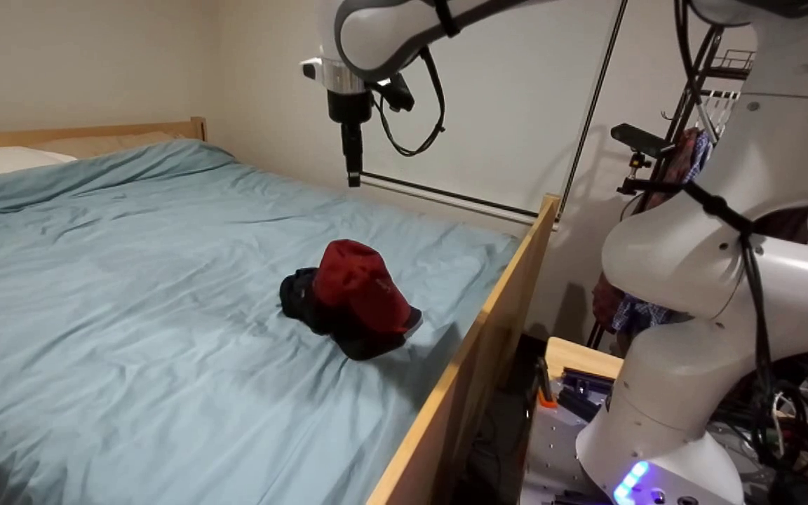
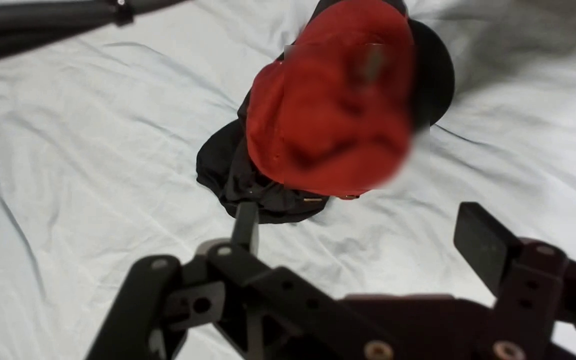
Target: Put the left and right caps on the middle cap one at a time
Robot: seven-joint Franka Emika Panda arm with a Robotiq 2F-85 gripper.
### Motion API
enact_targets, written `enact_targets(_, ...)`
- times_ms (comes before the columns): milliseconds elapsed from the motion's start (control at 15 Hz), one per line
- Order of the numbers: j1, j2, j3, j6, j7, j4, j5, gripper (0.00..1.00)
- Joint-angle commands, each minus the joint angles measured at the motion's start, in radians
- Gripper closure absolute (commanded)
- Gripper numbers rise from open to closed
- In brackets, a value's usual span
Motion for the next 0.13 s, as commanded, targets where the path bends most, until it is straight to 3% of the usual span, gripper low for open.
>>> enact_targets(0,0.000,0.000,0.000,0.001,0.000,-0.002,0.000,0.00)
enact_targets(67,0.001,0.000,0.000,0.001,0.000,-0.006,0.000,0.00)
